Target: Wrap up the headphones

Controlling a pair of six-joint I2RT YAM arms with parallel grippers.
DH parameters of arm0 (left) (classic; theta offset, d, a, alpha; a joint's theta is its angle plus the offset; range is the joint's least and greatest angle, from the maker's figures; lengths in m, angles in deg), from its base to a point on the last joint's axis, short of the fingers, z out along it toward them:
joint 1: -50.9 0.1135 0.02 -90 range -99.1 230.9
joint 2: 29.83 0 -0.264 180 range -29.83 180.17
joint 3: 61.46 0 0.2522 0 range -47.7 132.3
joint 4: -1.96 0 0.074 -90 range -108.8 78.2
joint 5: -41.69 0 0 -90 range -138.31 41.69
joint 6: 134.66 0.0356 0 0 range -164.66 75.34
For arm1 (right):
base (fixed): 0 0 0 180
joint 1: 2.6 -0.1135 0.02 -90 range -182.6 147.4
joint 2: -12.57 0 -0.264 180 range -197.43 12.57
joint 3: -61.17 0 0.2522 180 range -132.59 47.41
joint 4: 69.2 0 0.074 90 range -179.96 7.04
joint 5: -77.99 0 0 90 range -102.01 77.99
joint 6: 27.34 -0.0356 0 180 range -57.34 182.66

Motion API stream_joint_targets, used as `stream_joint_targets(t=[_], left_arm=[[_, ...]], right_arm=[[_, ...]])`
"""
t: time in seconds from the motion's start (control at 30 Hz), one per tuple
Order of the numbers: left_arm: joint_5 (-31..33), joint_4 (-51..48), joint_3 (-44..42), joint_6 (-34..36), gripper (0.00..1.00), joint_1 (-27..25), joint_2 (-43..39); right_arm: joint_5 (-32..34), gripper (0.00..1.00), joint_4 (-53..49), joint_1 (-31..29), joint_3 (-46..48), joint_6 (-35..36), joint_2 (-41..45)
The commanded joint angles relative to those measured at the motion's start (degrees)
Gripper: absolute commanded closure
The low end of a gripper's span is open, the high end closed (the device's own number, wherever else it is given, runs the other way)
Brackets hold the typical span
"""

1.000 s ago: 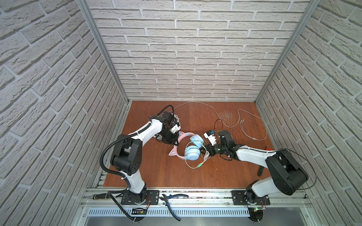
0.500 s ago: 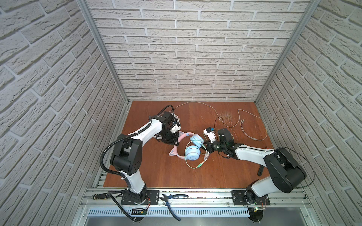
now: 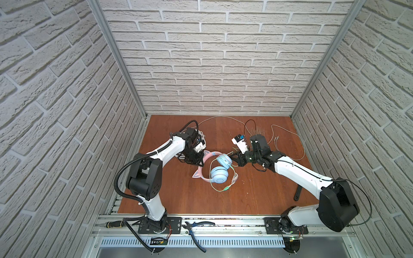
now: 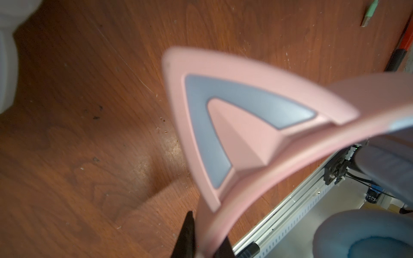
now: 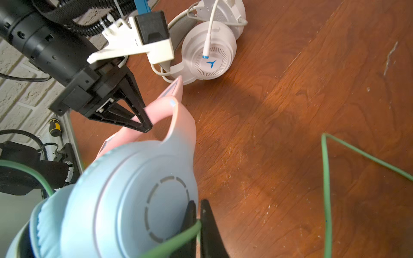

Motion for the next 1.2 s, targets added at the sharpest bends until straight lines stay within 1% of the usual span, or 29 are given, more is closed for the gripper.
stream_joint_targets(t=[0.0, 0.2, 0.33, 0.47, 0.63, 0.9, 1.17], left_arm=[[-2.05, 0.20, -0.44, 0.48, 1.00, -0.33, -0.09], [-2.53, 0.27, -0.79, 0.77, 1.00, -0.74, -0.73], [-2.02, 0.03, -0.67, 1.65, 1.00, -1.06, -0.77], [-2.35, 0.63, -0.90, 1.73, 1.00, -1.12, -1.45], [-3.10, 1.27, -1.82, 1.82, 1.00, -1.10, -3.10], [-3.78, 1.00, -2.83, 1.93, 1.00, -1.12, -5.81], [-4.68, 3.49, -3.44, 0.16, 1.00, -0.54, -7.53]], right_arm=[[2.44, 0.94, -8.64, -0.23, -5.60, 4.18, -3.54], [3.36, 0.94, -14.20, -0.24, -13.85, 3.30, -10.45], [2.47, 0.94, -19.23, -0.28, -21.62, 2.89, -16.08], [5.86, 0.94, -22.58, -0.06, -25.13, 1.70, -20.14], [7.33, 0.94, -22.83, 0.21, -24.80, -0.91, -23.69], [4.98, 0.94, -20.81, 0.56, -24.65, -2.61, -27.19], [3.70, 0.94, -19.02, 0.73, -22.91, -3.98, -28.88]])
